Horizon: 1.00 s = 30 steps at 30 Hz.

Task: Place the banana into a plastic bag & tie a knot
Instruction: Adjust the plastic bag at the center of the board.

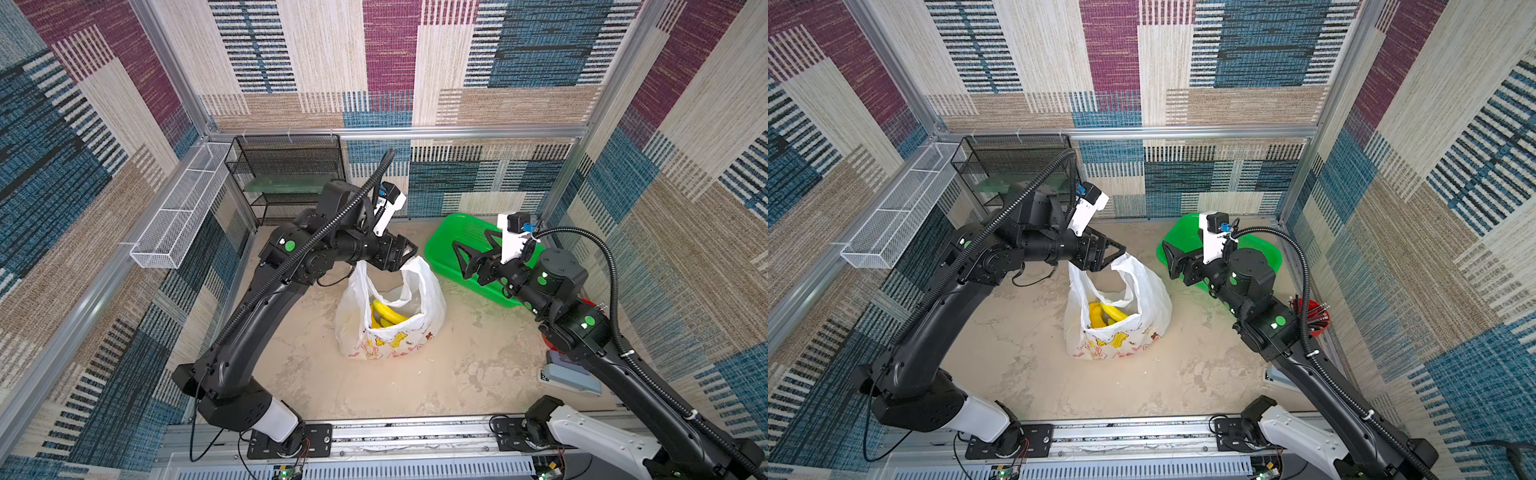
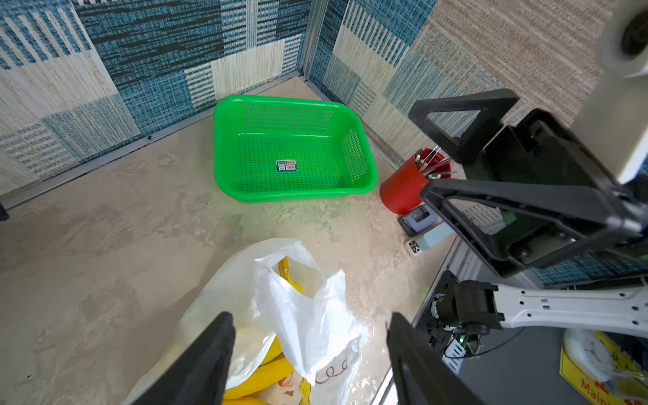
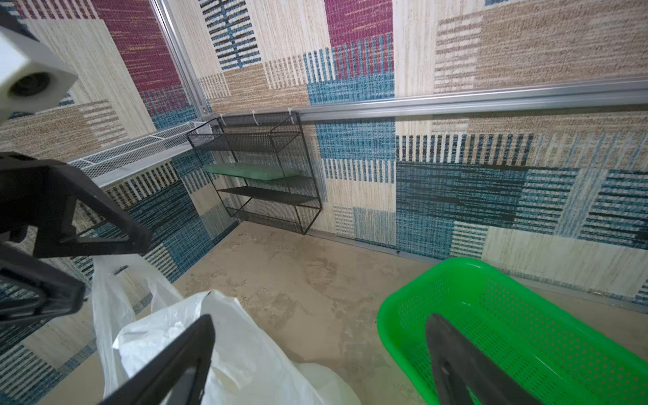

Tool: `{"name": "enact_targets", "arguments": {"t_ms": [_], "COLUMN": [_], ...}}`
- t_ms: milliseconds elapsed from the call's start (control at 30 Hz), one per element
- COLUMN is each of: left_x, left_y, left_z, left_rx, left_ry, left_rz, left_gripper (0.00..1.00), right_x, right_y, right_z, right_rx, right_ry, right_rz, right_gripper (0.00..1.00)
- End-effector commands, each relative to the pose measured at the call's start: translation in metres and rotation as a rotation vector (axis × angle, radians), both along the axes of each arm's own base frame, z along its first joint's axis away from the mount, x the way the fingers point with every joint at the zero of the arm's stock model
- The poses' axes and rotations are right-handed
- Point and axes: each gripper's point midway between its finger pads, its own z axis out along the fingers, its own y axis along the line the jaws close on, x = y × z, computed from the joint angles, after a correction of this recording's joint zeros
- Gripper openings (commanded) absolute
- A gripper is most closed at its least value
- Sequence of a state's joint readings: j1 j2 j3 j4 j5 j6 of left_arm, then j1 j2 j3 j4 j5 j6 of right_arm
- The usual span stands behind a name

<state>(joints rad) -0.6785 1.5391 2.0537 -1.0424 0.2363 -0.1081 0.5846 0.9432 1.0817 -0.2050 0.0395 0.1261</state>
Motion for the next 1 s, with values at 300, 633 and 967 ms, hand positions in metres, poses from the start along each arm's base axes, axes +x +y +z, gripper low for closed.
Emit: {"name": "enact_targets", "arguments": {"t_ms": [300,633,967], "left_x": [-0.014,-0.014,-0.007], "left_y": [0.024,-0.003,-0.004], "left_z": [-0.011,-0.031,-0.044], "left_rx": [-0.025,0.090,0.152], "left_ry": [0.160,0.129,0.131], "left_rz": [0.181,0.061,0.058], "left_gripper": [0.71,0.65,0.62], "right_x": [-0.019,-0.027,-0.035], "right_y": [0.066,0.064,0.053], "right_z": [-0.016,-0.022,-0.023], "right_rx": [-0.131,-0.147,-0.131], "right_ry": [0.027,0.029,0.042], "right_rz": [0.277,0.278,0.259], "right_gripper": [0.93,0.93,0.93]}}
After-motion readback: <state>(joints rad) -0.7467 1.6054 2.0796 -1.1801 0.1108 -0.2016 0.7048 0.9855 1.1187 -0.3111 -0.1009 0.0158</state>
